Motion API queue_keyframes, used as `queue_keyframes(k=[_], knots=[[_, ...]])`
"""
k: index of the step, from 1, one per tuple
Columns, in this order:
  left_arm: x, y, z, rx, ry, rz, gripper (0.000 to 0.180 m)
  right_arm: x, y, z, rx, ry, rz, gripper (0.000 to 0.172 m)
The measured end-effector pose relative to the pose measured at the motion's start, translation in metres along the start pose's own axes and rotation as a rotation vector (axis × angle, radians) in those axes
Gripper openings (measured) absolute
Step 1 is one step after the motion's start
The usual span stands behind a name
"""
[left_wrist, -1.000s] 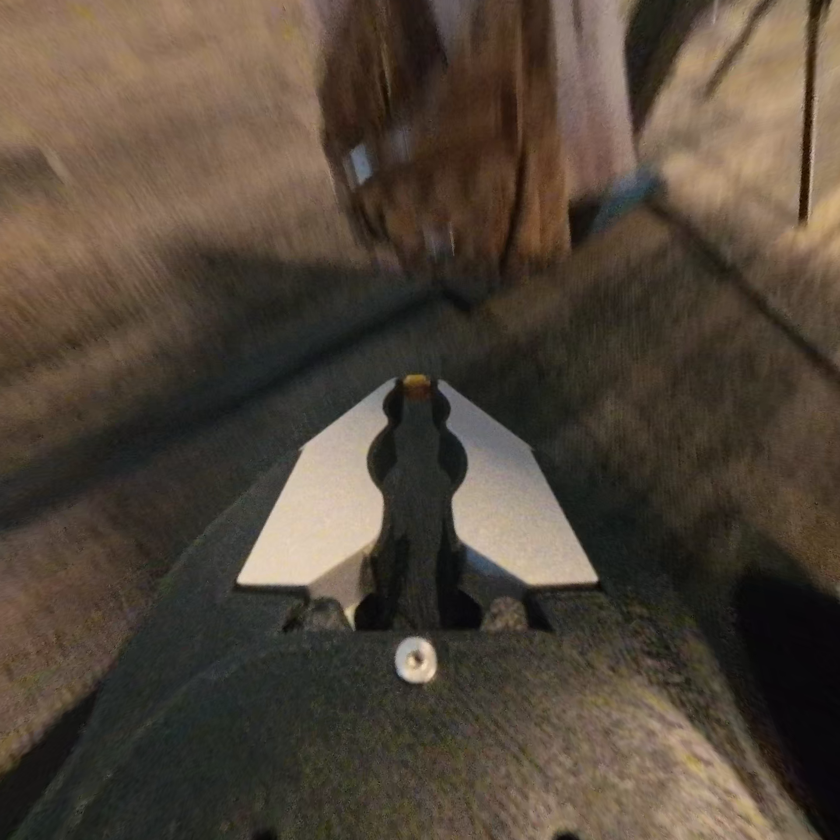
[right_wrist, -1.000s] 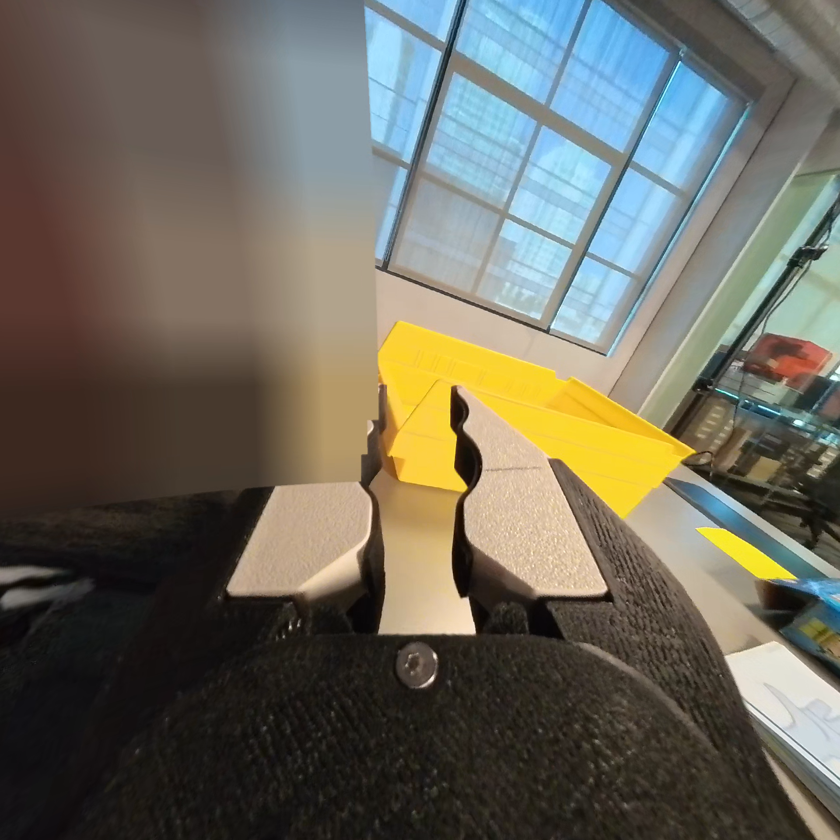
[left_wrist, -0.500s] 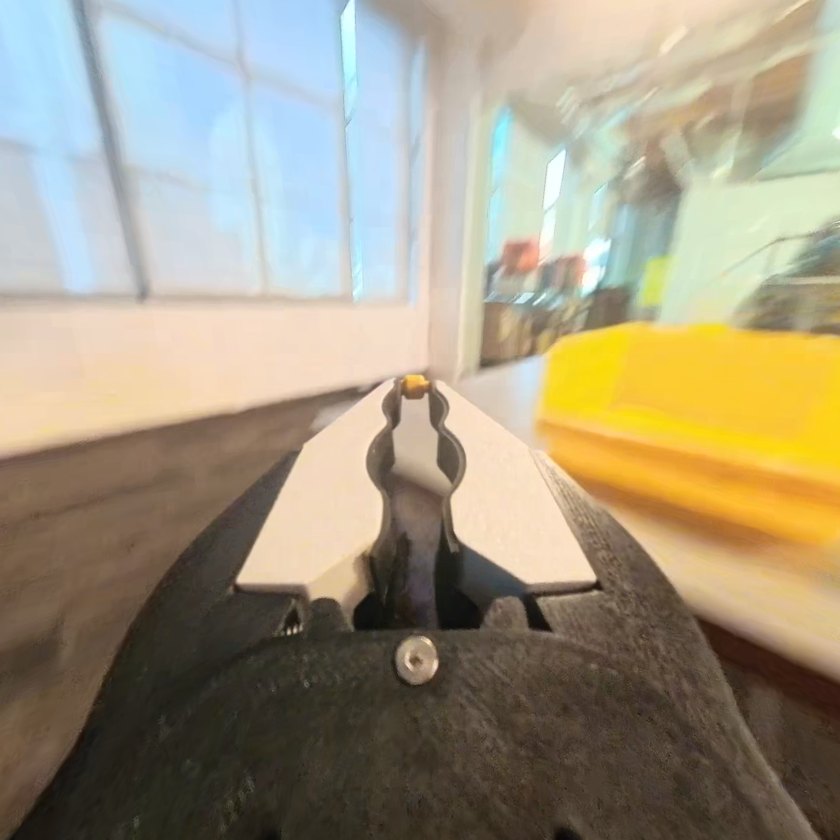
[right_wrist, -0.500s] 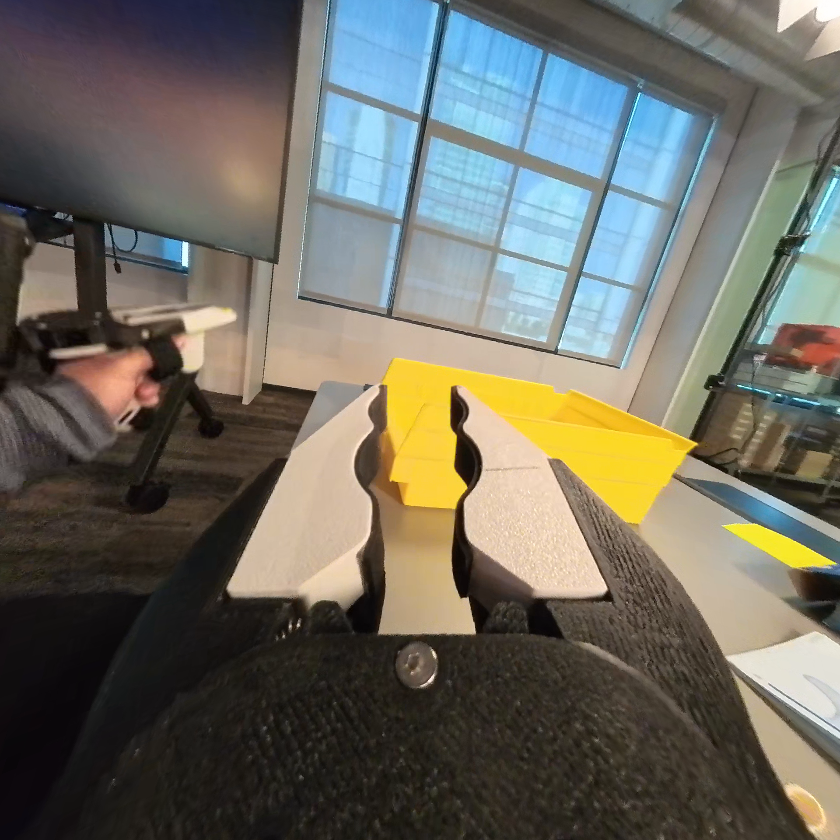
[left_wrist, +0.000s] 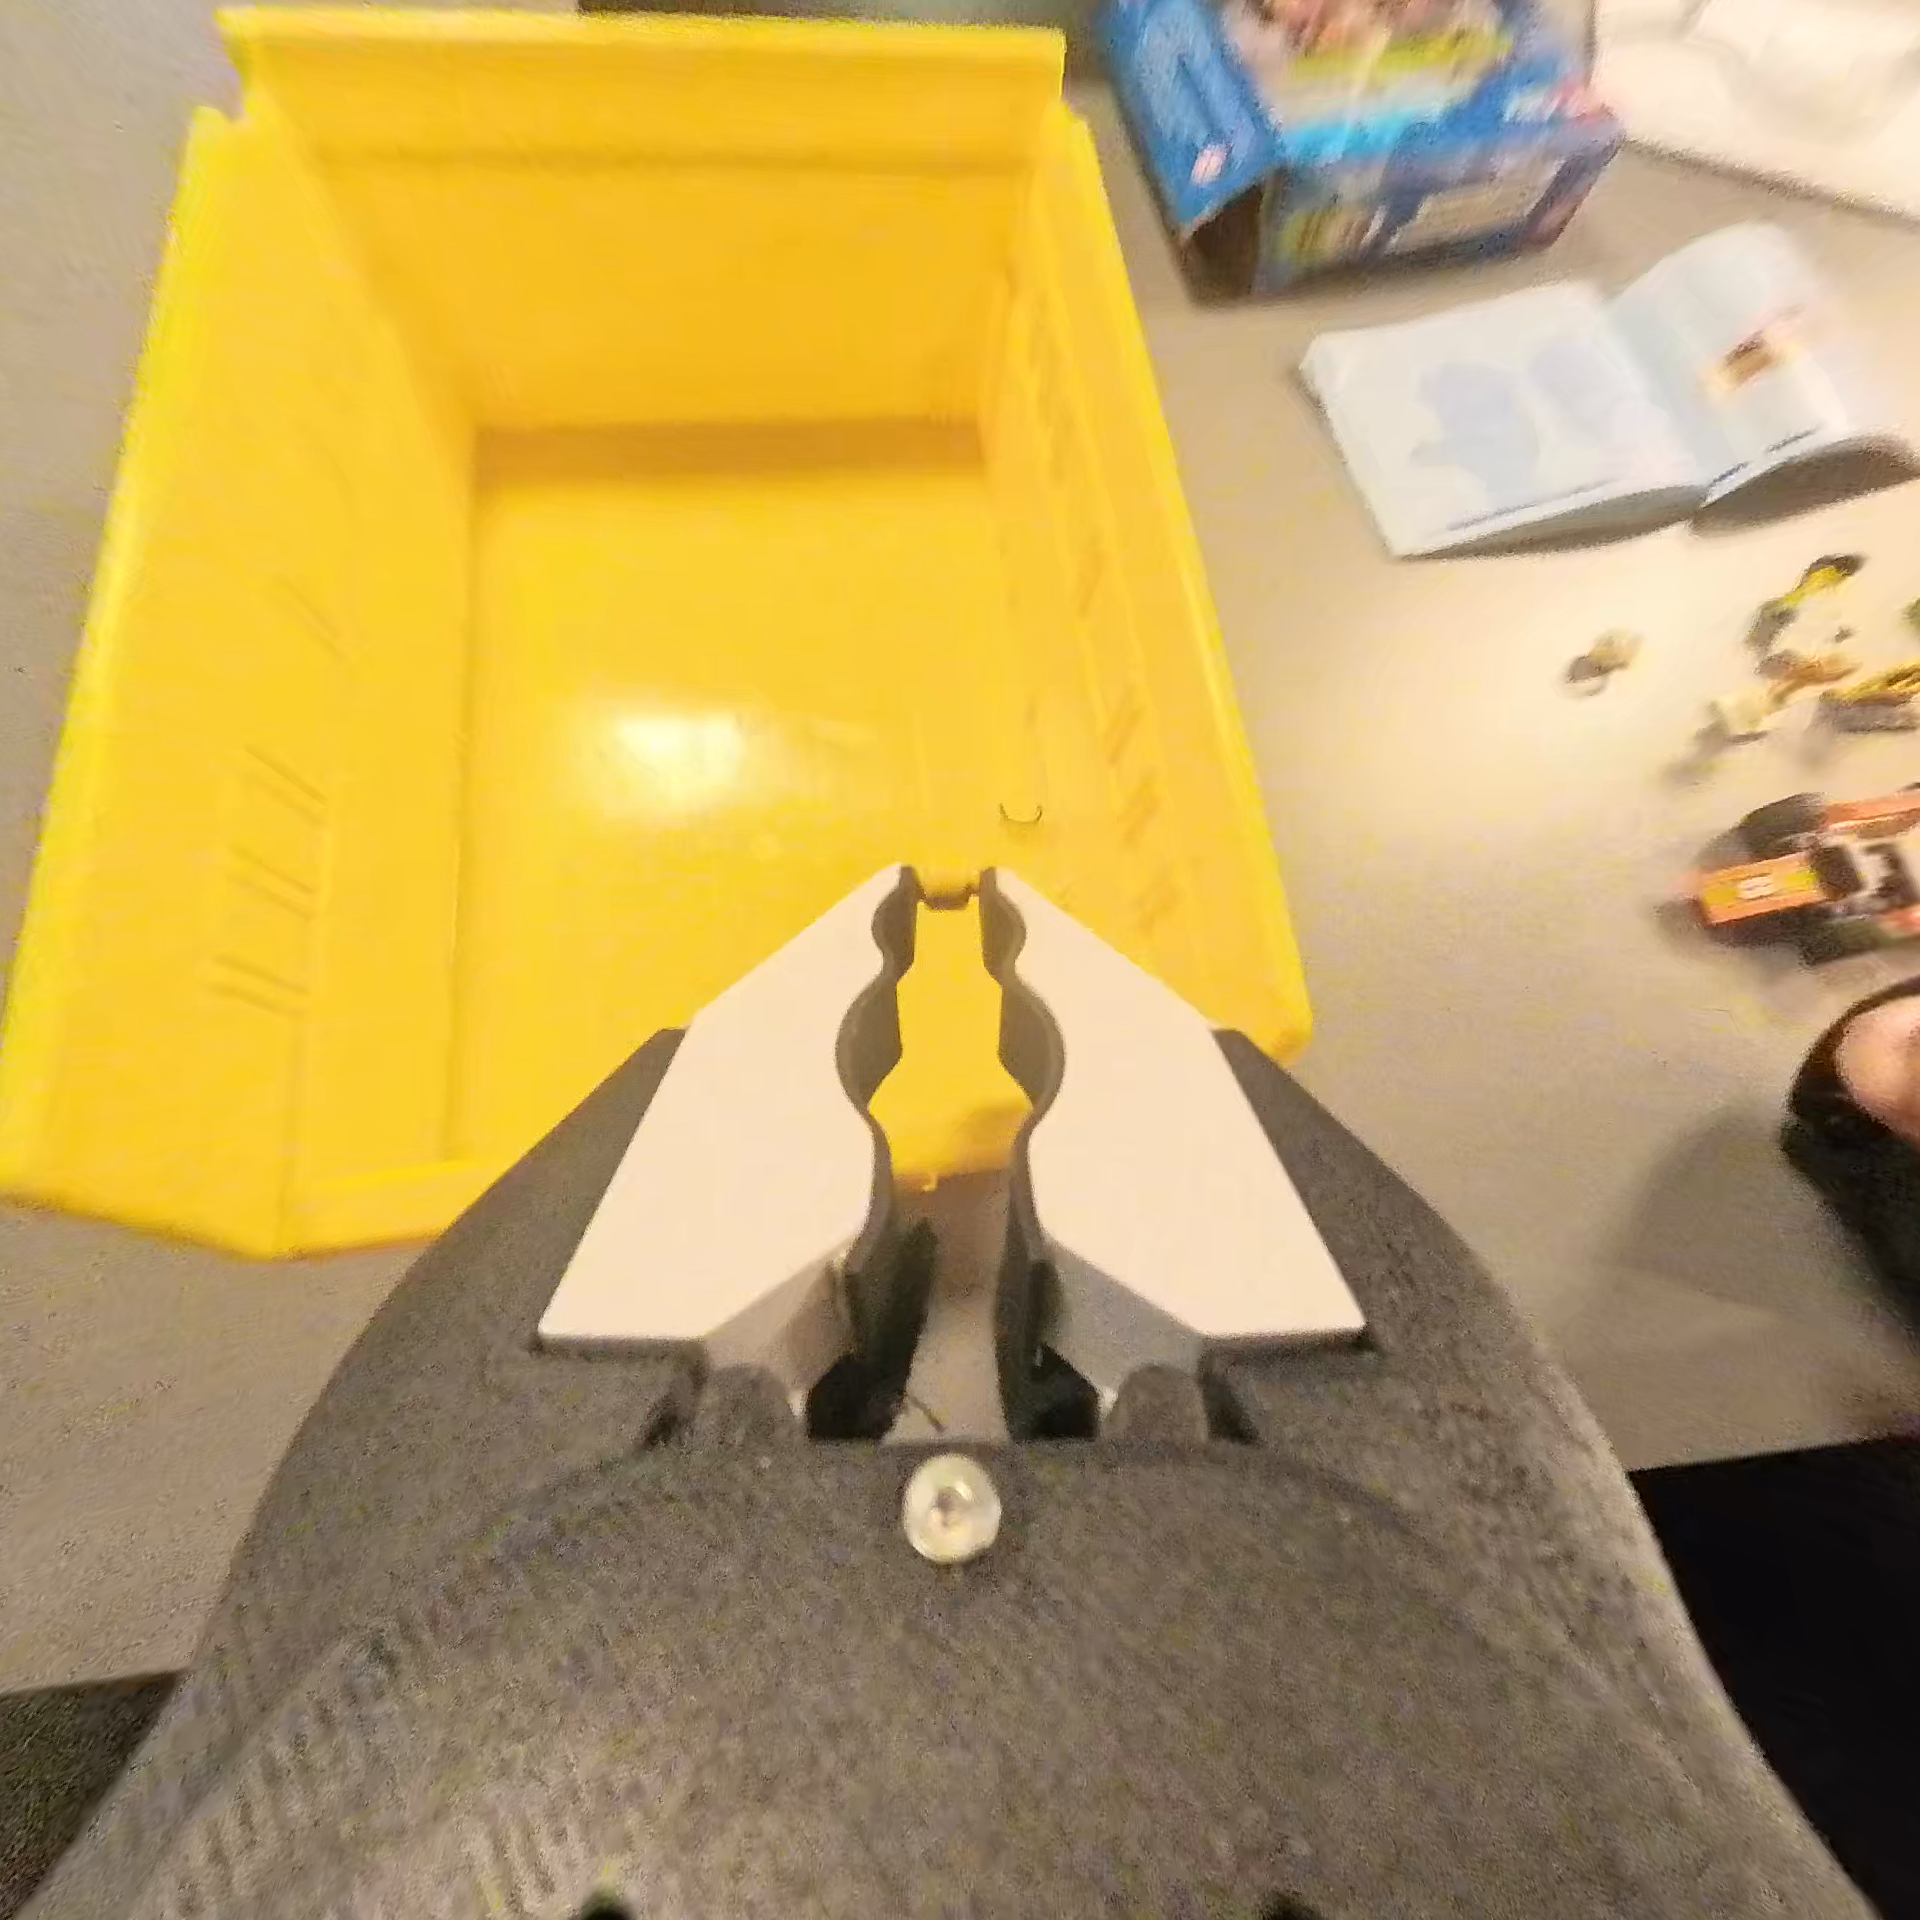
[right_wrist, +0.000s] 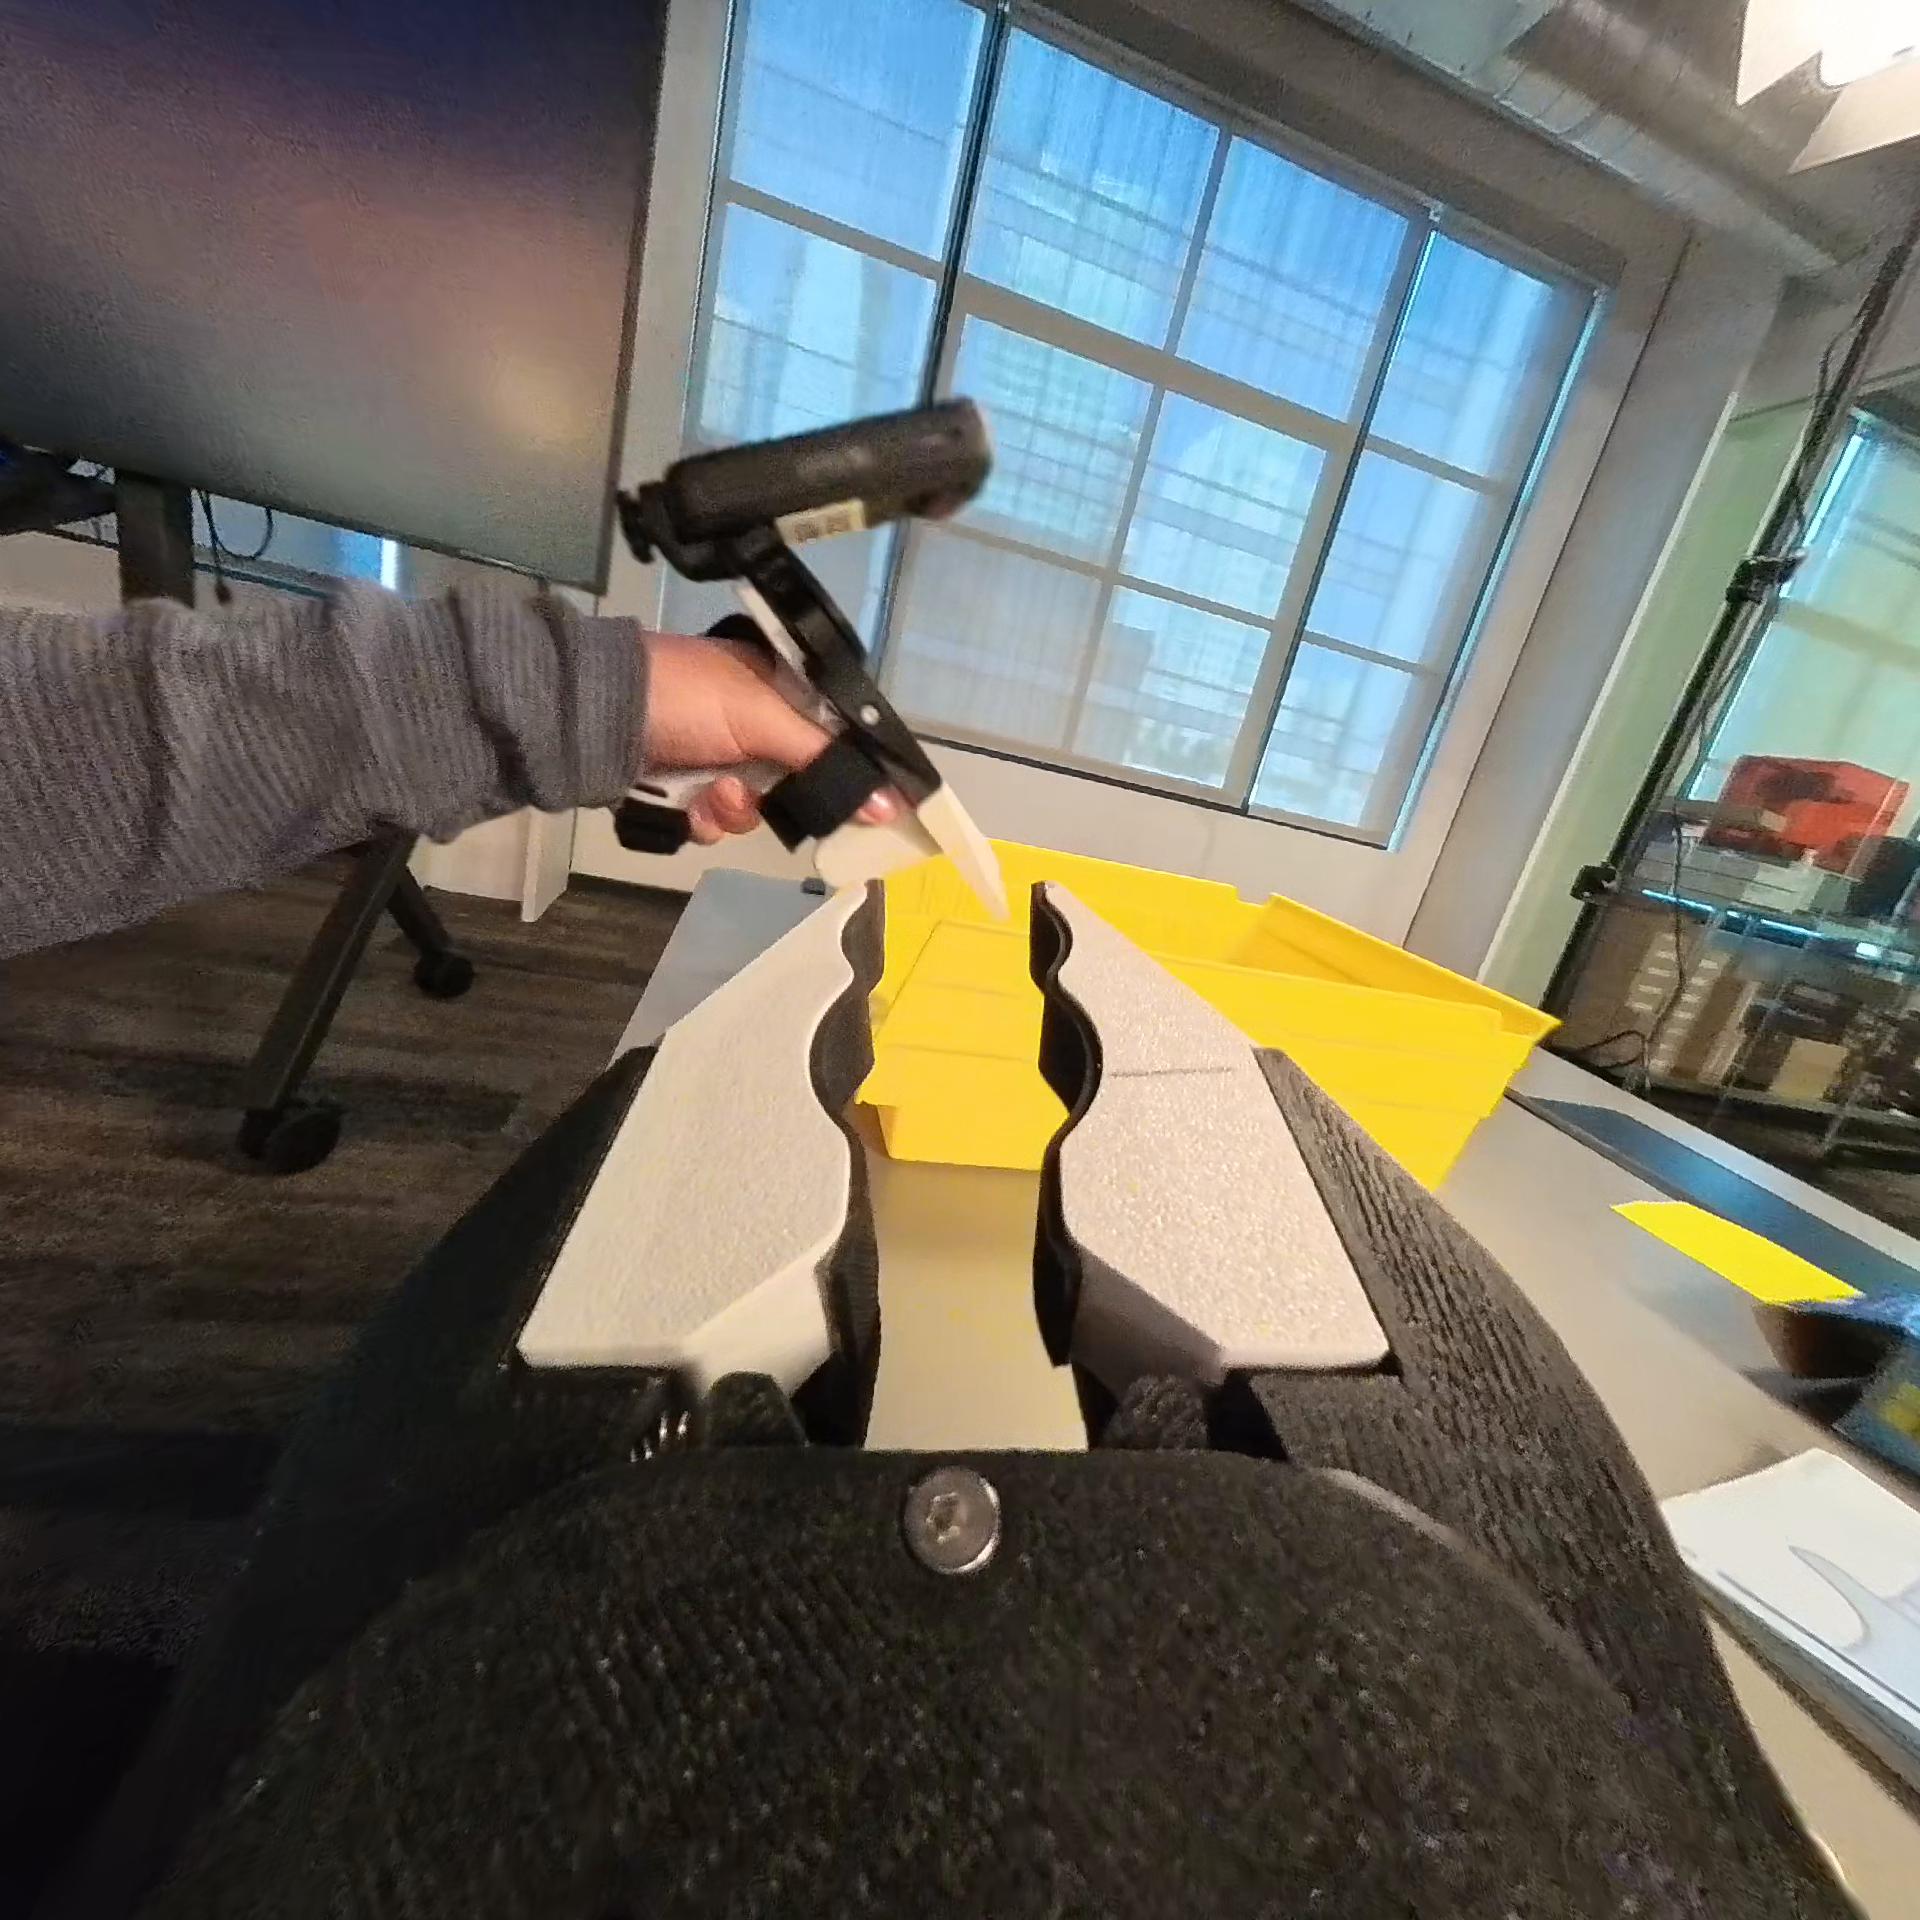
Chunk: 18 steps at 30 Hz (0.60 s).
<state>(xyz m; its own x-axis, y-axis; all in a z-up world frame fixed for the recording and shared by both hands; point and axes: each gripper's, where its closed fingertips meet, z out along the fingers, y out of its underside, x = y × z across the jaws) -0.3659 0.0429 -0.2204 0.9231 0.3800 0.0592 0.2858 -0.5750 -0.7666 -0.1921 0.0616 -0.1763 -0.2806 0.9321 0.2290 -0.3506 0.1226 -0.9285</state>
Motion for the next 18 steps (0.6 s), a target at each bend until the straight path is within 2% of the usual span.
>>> queue_keyframes(k=[1,4,5,8,9,11,14,16,18], knots=[[0.0,0.003,0.007,-0.038,-0.006,0.004,0.011,0.0,0.0,0.0,0.003,-0.003,0.001,0.026],[-0.002,0.008,0.02,-0.097,-0.032,0.004,0.04,0.005,-0.004,-0.002,0.028,0.012,0.024,0.028],[0.0,-0.004,0.019,-0.026,-0.037,0.033,0.043,0.011,-0.009,-0.005,0.052,0.034,0.044,0.029],[0.034,-0.064,-0.021,0.389,-0.072,0.183,0.035,0.033,-0.043,-0.023,0.166,0.114,0.098,0.032],[0.049,-0.075,-0.031,0.465,-0.067,0.21,0.033,0.044,-0.055,-0.031,0.186,0.138,0.079,0.032],[0.08,-0.088,-0.03,0.485,-0.026,0.238,0.037,0.08,-0.064,-0.049,0.167,0.206,0.006,0.031],[0.155,-0.102,0.002,0.463,0.201,0.321,0.035,0.157,-0.034,-0.076,-0.039,0.32,-0.032,0.035],[0.193,-0.096,0.047,0.342,0.312,0.398,0.044,0.202,-0.014,-0.1,-0.126,0.401,-0.003,0.037],[0.212,-0.089,0.093,0.243,0.374,0.432,0.053,0.227,-0.004,-0.12,-0.145,0.459,0.036,0.038]])
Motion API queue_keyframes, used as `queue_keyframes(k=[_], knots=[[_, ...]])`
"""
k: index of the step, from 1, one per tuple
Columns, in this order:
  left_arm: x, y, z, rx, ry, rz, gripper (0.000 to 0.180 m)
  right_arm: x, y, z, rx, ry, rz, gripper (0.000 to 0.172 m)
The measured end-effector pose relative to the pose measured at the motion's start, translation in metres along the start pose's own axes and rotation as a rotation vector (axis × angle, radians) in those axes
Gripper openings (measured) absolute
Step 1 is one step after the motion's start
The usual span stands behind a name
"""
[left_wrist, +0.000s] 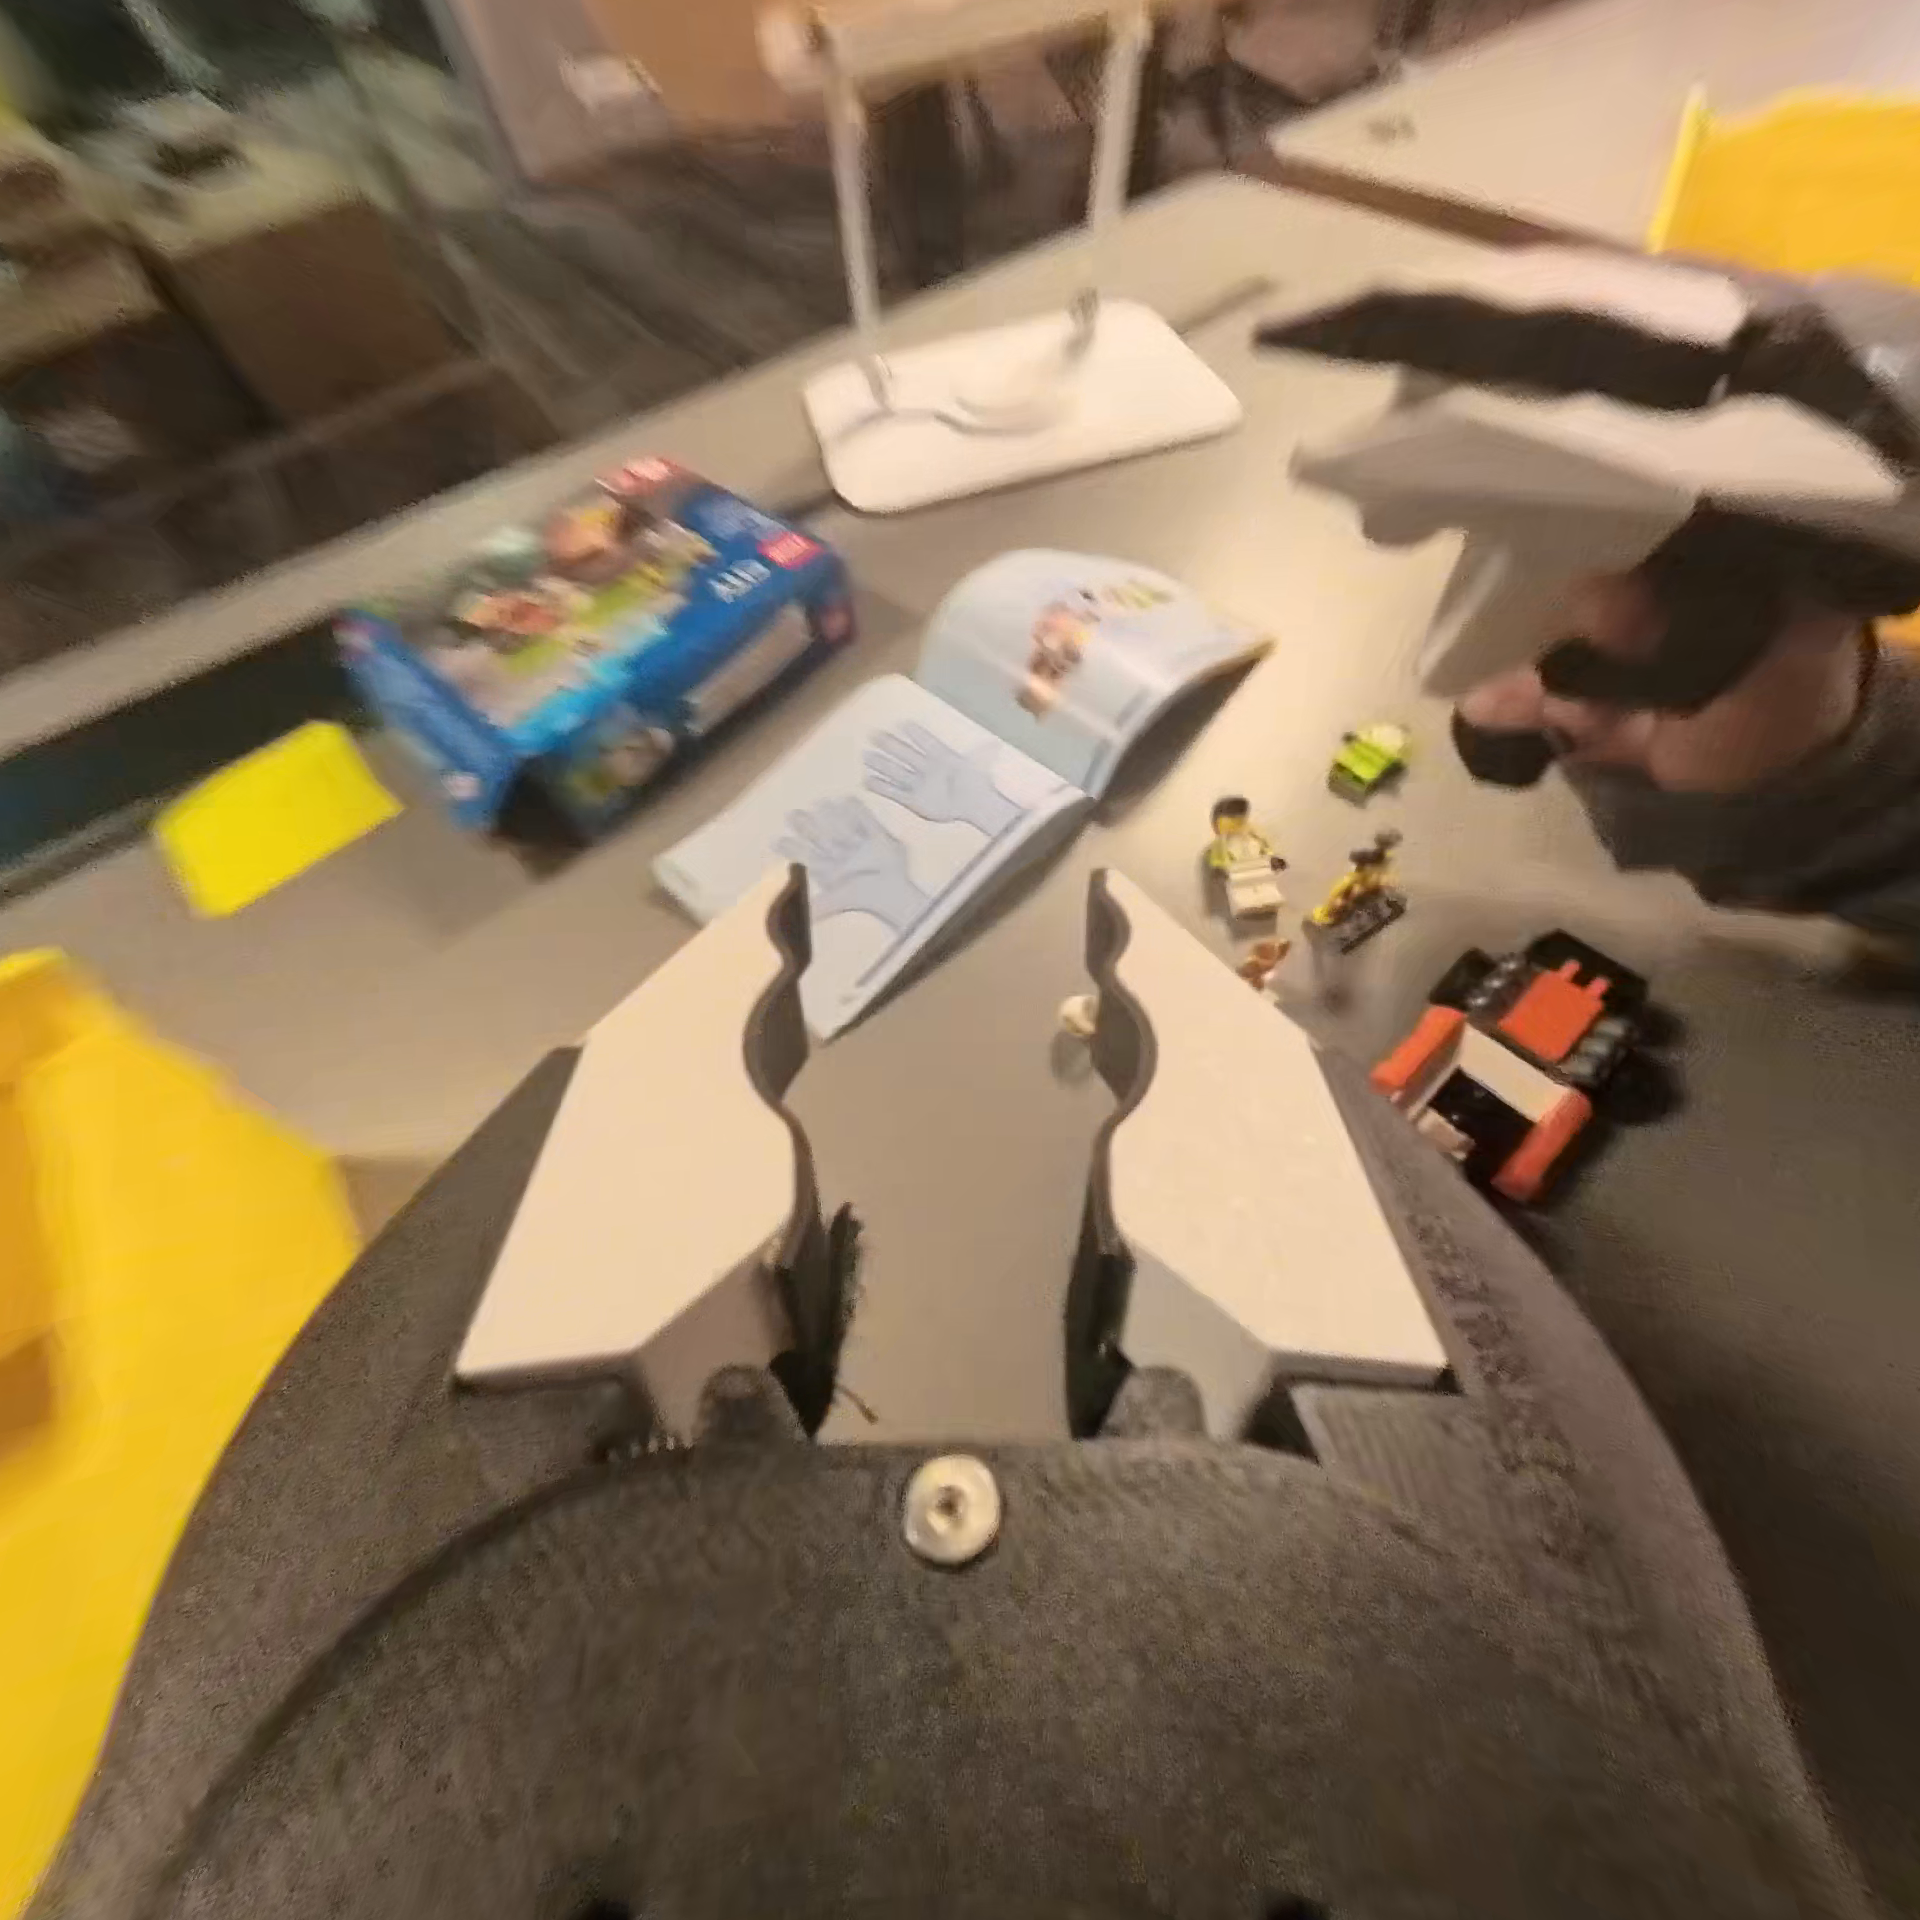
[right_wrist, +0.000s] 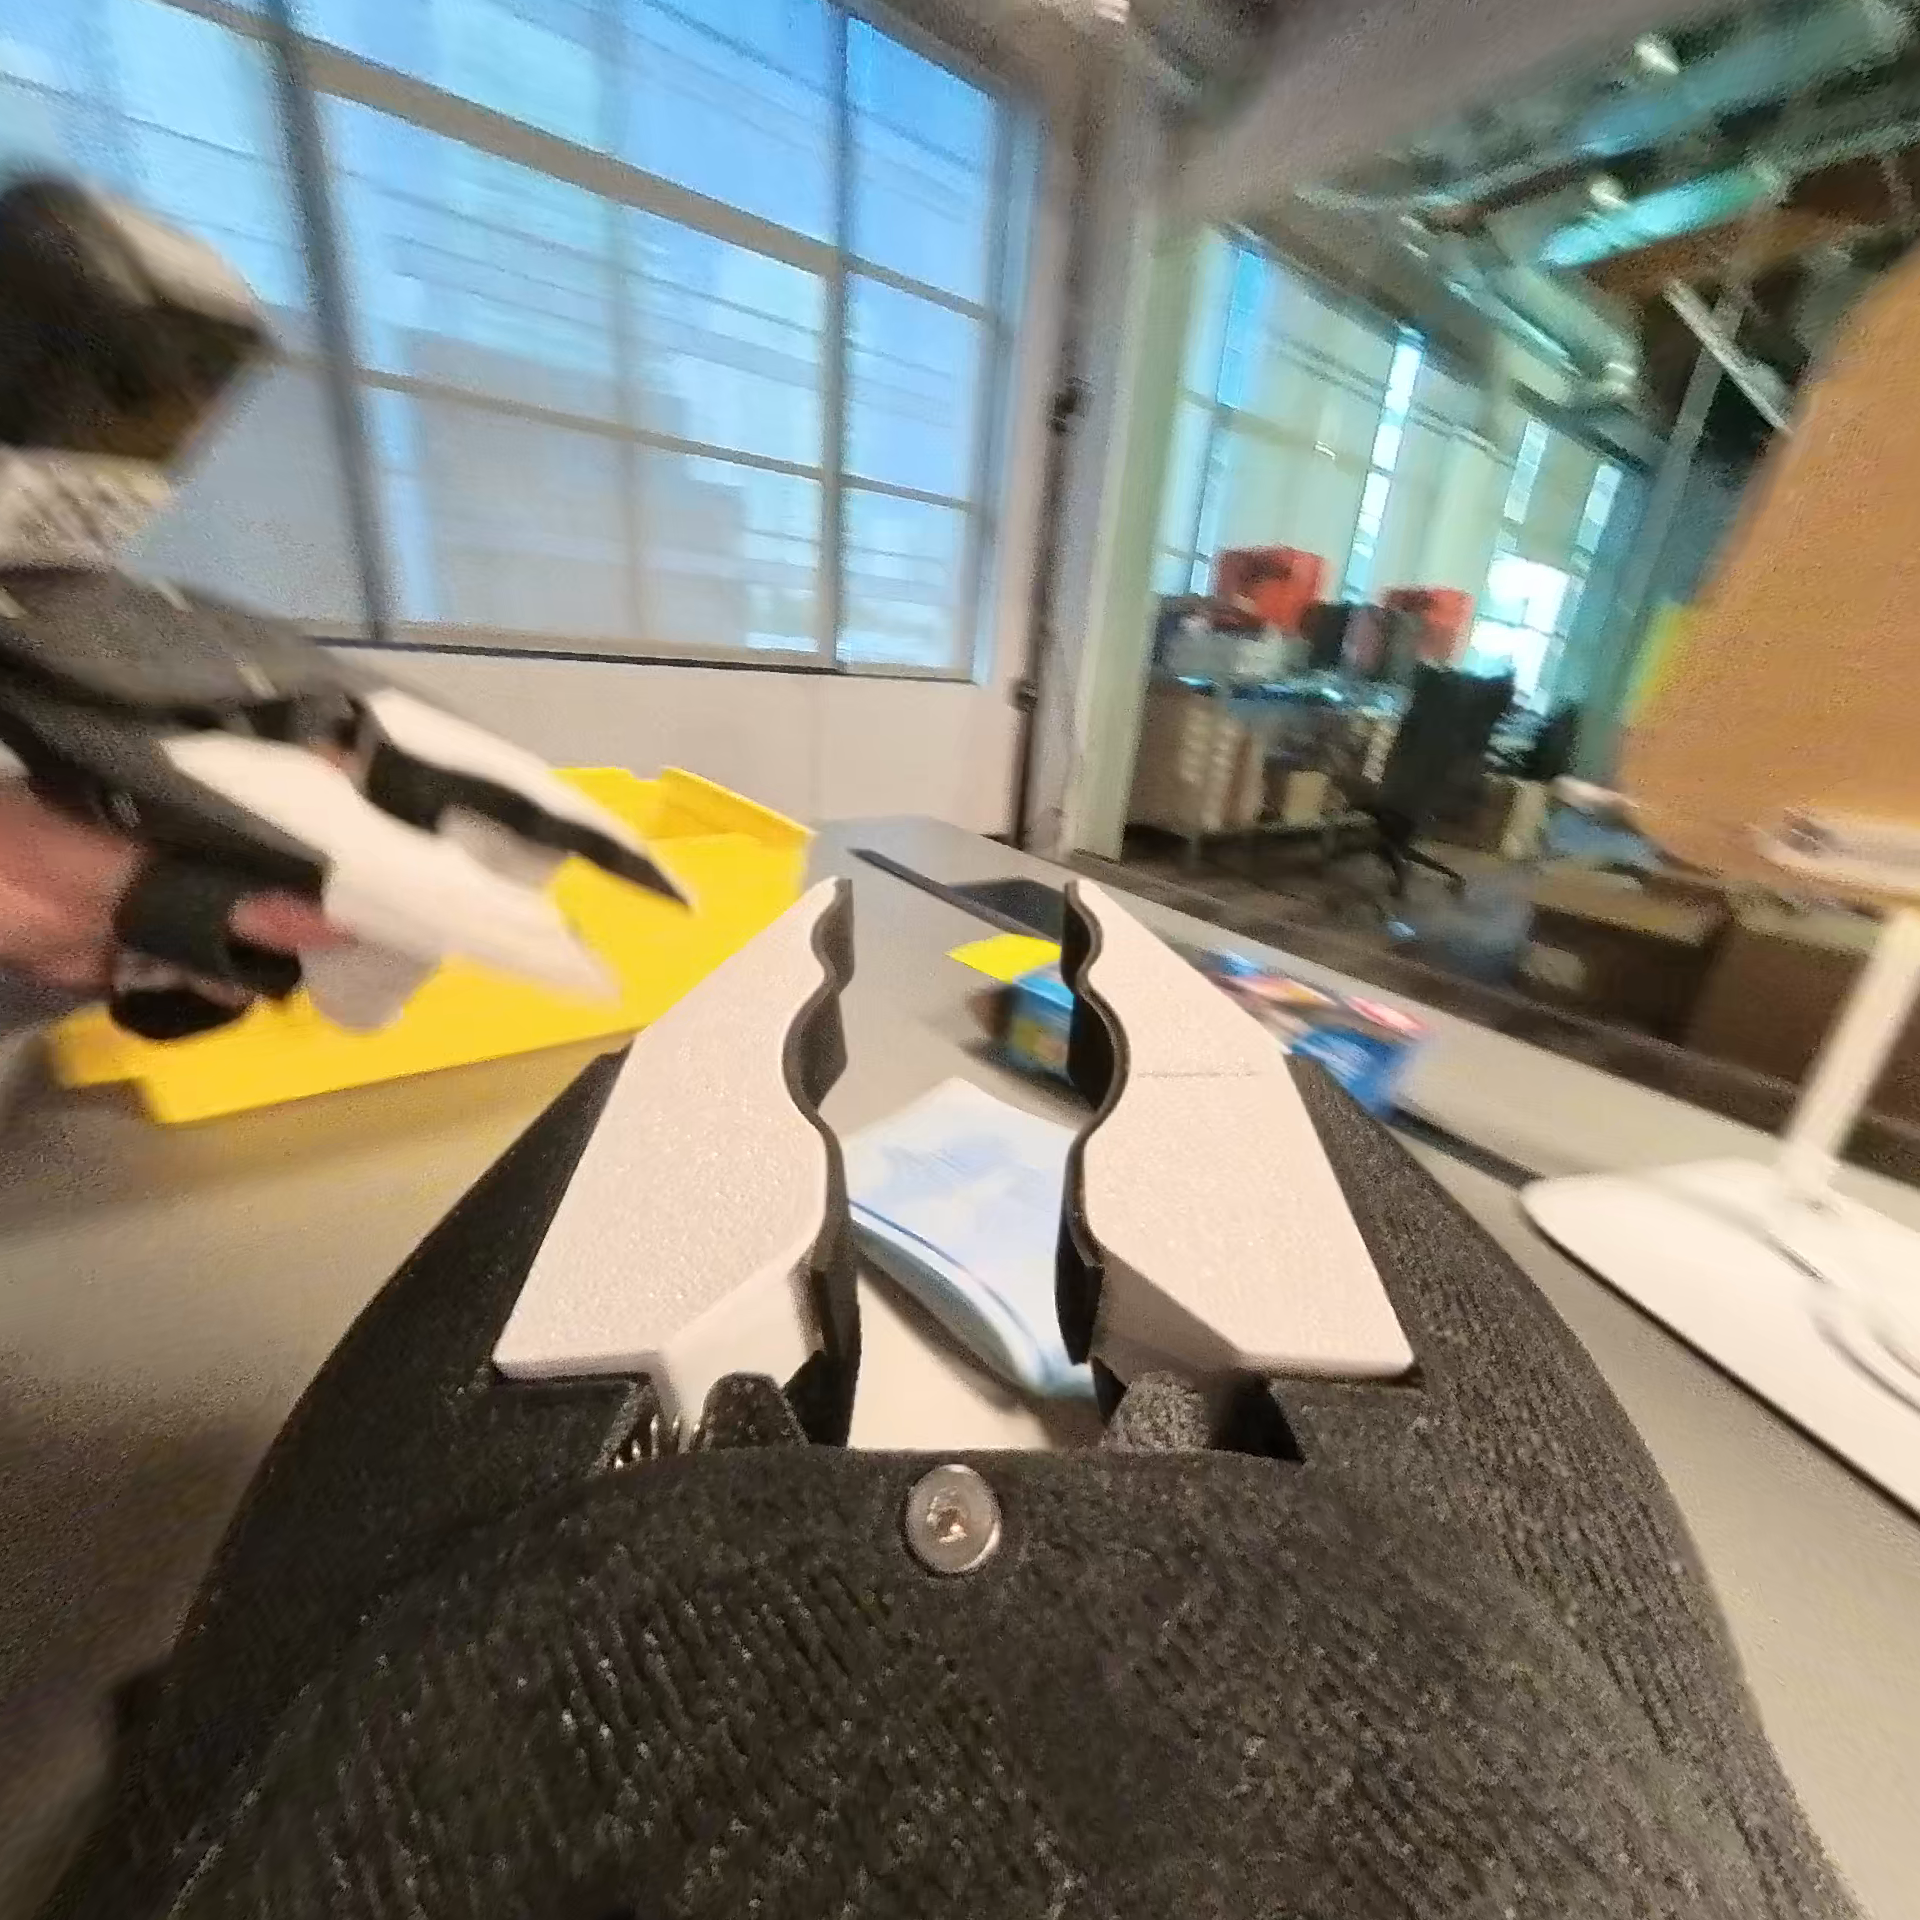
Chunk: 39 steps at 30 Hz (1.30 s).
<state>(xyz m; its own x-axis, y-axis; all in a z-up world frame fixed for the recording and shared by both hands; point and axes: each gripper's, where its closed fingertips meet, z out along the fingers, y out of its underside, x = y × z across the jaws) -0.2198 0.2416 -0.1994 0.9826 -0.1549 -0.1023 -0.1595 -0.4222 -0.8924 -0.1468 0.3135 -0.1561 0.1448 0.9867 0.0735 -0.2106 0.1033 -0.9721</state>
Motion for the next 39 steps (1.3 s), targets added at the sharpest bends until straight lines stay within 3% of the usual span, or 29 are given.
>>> queue_keyframes(k=[3,7,13,19,22,27,33,36,39], knots=[[0.025,0.029,0.045,-0.13,0.263,-0.04,0.054,0.02,0.018,-0.015,-0.021,0.084,-0.077,0.037],[0.042,0.063,0.056,-0.276,0.449,-0.053,0.049,0.013,0.031,-0.02,-0.079,0.078,-0.227,0.035],[0.047,0.09,0.067,-0.307,0.414,0.077,0.026,0.004,0.034,-0.027,-0.099,0.097,-0.36,0.03],[0.054,0.088,0.075,-0.253,0.396,0.132,0.015,0.008,0.041,-0.027,-0.129,0.123,-0.403,0.029],[0.045,0.08,0.08,-0.181,0.312,0.206,0.015,0.009,0.041,-0.026,-0.128,0.124,-0.395,0.029],[0.031,0.028,0.07,0.188,0.076,0.4,0.015,0.001,0.037,-0.026,-0.097,0.041,-0.318,0.028],[0.05,-0.001,0.044,0.46,0.093,0.511,0.015,-0.033,0.034,-0.027,-0.154,-0.274,0.099,0.026],[0.067,-0.005,0.036,0.506,0.157,0.541,0.015,-0.05,0.032,-0.029,-0.212,-0.422,0.278,0.027],[0.085,-0.004,0.034,0.509,0.248,0.519,0.015,-0.063,0.039,-0.033,-0.283,-0.509,0.325,0.026]])
